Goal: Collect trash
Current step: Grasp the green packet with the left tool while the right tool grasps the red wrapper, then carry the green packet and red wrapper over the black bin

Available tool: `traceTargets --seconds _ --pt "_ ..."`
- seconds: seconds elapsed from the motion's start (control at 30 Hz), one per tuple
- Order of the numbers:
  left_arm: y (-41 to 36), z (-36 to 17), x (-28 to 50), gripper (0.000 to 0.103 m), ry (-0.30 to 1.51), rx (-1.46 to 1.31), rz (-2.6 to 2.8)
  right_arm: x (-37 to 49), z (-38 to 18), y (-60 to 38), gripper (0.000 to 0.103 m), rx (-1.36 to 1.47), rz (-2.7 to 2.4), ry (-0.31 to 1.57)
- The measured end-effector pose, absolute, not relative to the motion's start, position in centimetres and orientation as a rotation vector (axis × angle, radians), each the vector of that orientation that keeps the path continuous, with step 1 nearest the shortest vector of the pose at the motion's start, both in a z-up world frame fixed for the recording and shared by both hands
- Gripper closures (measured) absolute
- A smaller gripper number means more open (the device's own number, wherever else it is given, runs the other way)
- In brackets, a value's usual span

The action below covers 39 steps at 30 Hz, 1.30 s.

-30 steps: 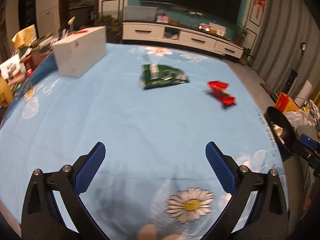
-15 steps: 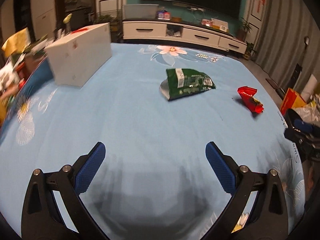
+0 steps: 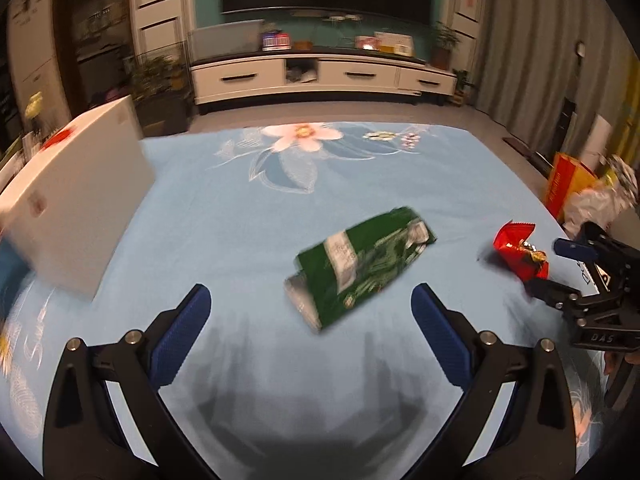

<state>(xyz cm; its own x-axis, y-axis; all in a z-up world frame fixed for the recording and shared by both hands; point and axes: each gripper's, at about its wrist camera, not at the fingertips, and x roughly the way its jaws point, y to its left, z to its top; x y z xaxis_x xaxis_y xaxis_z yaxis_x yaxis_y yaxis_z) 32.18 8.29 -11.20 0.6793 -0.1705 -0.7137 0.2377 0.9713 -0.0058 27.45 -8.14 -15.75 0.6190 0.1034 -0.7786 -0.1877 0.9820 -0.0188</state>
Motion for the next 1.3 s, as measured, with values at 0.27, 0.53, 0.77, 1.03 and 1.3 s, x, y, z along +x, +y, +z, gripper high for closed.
traceTargets --seconds 0.27,0.53,0.77,1.03,1.3 --pt "6.4 -13.2 36.5 0.003 0.851 0.141 -0.348 28.8 -16.7 -8.1 0.05 -0.112 0.154 0.912" --pt "6.0 -14.5 36.1 0.054 0.9 0.126 -0.381 28.9 -17.4 -8.6 0.071 -0.085 0.143 0.933" --pt "5.2 -14.1 34.3 0.09 0.915 0.064 -0.434 28.2 -16.9 -9.6 0.089 -0.016 0.153 0.925" --pt "3.6 -11.7 29.1 0.092 0.862 -0.006 -0.413 24.1 -14.9 -11.5 0.096 0.127 0.219 0.887" --pt "1.2 -10.2 22.4 0.092 0.847 -0.016 -0.368 18.6 -13.4 -12.7 0.096 0.198 0.264 0.869"
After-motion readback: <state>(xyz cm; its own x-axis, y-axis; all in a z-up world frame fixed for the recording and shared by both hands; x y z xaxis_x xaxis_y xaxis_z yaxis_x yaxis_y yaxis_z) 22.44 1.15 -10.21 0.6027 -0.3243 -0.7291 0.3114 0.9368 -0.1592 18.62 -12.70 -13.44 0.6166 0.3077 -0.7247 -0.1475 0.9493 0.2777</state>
